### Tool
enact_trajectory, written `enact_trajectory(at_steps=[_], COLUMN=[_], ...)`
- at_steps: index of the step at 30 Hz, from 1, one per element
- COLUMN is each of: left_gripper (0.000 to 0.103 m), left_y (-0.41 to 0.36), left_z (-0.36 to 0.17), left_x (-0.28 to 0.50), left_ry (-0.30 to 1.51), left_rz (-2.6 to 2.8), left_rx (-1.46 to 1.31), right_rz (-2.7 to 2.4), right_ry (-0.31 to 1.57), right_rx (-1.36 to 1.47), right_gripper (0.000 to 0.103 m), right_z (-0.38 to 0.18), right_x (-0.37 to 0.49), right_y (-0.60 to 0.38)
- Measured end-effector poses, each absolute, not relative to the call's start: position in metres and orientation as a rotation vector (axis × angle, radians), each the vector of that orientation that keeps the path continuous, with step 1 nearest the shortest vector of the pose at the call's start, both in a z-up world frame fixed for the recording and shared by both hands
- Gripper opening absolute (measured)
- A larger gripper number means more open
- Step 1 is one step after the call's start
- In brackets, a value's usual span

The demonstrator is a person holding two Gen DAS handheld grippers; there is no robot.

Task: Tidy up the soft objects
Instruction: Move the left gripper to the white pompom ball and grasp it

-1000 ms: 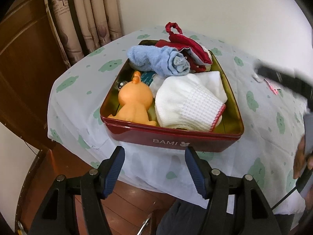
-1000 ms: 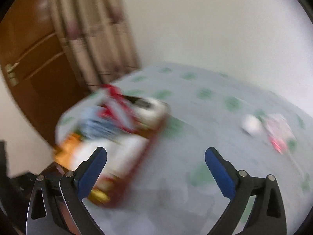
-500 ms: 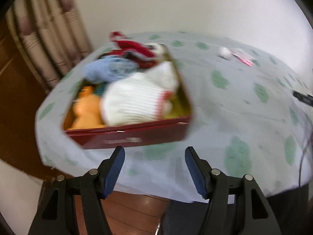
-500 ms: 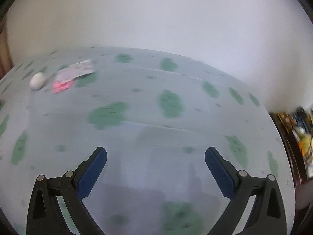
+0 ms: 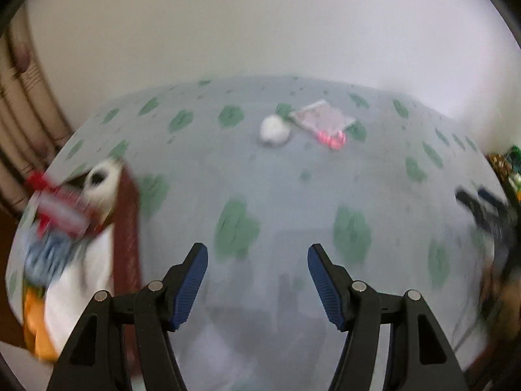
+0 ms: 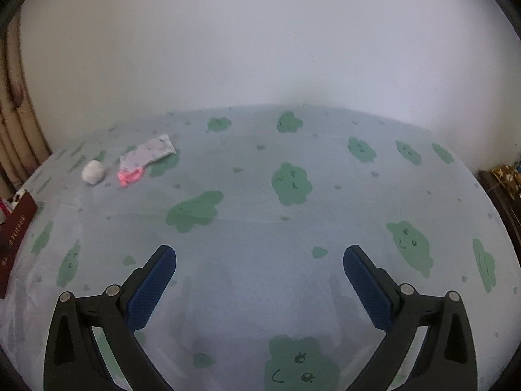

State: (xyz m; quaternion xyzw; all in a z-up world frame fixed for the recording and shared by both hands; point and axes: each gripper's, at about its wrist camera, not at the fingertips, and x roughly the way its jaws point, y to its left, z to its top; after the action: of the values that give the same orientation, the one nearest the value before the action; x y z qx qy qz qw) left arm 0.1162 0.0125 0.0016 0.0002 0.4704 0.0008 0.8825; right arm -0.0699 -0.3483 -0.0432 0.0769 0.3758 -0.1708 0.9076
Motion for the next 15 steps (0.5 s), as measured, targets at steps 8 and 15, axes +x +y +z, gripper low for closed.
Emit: enact_trajectory(at_steps=[8,15], left_gripper=[0.066,0.066], left_y=[0.012,0.012], left_z=[-0.01,-0.035], left_x=[0.227,0.278], left_ry=[0.975,1.023], left_rz=[0.0,0.022], left_rx=[-0.053,-0.061], right_rz=[-0.334,-0.33], right_ry=[0.681,0.654], right_rx=[0.201,0.218], right_gripper=[0.103,0.103], right_z=[-0.032,-0.029], right_x=[-0.083,-0.086], right_y=[-0.352,-0.354])
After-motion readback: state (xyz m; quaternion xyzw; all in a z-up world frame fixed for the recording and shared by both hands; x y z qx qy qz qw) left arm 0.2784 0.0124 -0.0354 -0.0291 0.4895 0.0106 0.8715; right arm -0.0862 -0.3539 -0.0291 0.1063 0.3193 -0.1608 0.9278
